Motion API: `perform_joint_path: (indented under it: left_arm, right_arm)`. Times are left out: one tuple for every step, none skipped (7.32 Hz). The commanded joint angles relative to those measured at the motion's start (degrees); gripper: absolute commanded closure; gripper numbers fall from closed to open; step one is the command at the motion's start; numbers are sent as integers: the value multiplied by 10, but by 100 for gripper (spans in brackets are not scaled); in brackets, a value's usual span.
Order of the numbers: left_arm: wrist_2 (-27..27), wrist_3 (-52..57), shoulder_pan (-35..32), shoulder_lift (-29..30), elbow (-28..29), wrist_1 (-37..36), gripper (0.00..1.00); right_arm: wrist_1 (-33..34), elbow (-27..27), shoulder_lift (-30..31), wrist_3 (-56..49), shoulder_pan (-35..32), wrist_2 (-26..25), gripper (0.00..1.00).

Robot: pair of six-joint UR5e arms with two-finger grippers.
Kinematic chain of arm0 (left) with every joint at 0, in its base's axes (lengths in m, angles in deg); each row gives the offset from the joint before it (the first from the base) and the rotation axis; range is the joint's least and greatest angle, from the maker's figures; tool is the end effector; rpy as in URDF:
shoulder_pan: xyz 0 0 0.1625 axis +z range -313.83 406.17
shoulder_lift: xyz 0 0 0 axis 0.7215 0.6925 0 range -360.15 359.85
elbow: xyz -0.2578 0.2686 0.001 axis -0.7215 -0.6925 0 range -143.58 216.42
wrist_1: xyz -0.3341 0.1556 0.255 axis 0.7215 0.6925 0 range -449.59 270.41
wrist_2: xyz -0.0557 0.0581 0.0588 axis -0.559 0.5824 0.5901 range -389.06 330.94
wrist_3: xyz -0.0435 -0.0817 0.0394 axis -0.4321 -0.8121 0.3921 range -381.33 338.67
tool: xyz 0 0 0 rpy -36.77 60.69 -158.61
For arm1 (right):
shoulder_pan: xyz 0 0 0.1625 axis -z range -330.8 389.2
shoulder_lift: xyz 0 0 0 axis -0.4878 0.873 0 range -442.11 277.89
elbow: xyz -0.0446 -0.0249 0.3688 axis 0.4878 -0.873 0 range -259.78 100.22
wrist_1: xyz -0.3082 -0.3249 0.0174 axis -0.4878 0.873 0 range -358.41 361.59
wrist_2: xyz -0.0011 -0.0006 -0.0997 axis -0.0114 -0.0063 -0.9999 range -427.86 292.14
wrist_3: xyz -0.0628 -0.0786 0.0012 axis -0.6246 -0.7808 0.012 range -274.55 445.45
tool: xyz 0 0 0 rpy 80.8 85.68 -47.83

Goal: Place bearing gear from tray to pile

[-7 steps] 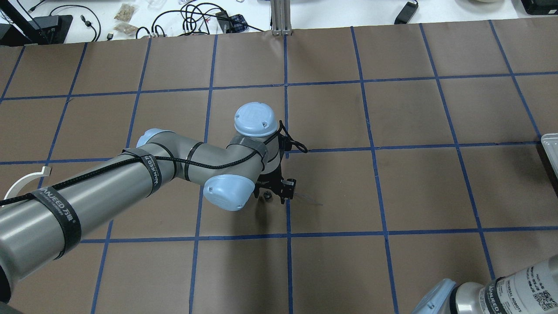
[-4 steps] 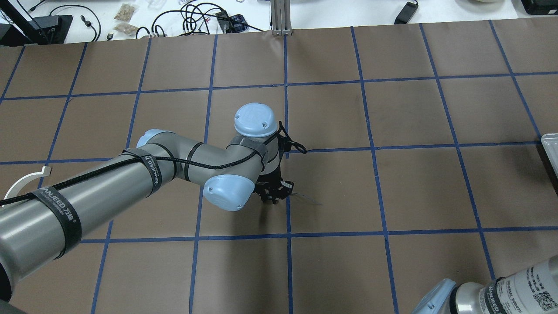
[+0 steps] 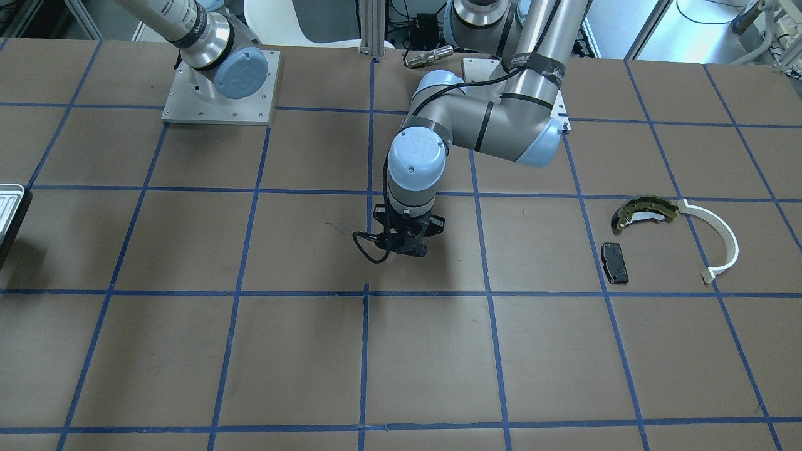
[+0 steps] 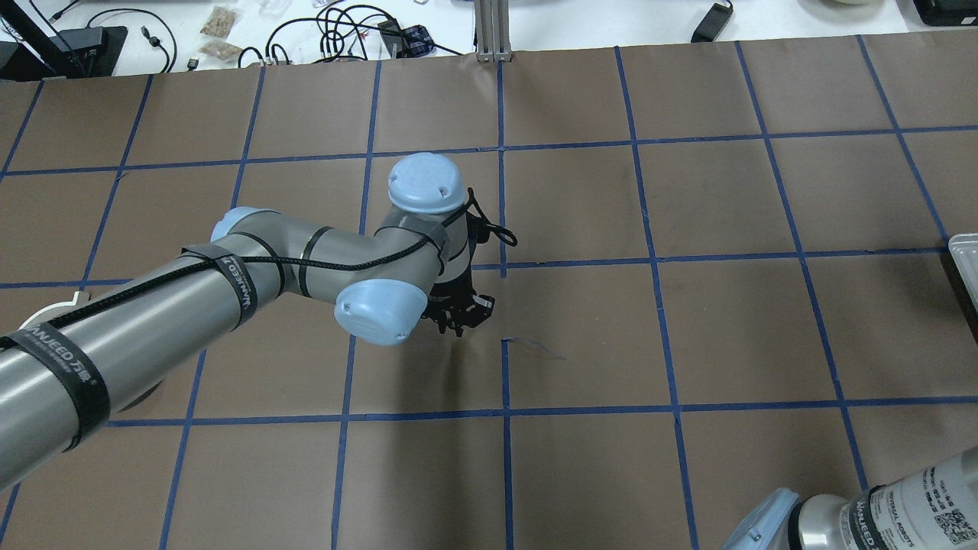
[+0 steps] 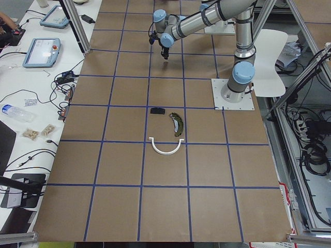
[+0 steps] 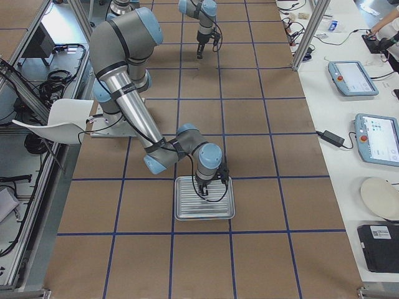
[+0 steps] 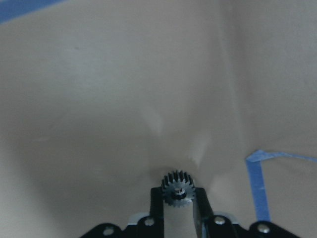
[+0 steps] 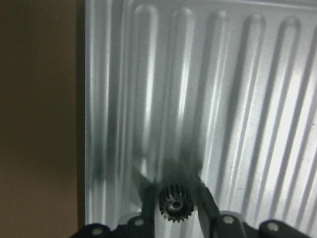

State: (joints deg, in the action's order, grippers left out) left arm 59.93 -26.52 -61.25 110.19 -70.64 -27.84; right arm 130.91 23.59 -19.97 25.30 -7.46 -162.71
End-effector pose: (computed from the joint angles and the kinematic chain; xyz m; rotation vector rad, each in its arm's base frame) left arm -0.2941 -0.4859 0.1365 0.3301 3.0999 0.2503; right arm -0.4006 -0.4535 0.1061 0.1873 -3.1142 -0.1391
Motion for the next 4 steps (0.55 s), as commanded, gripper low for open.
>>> perform_joint_path:
  left_arm:
    - [6, 33, 95, -16, 102, 142, 100]
    - [7, 87, 169, -16, 145, 199, 100]
    - [7, 172, 262, -14, 160, 208, 100]
    - [24, 205, 323, -14, 162, 208, 100]
  right_arm:
    - [3, 0, 0, -5, 0, 1, 90]
    - [2, 0, 1, -1, 0, 1, 100]
    - [1, -1, 8, 6, -1, 1, 100]
    - [-2, -1, 43, 23, -7, 1, 100]
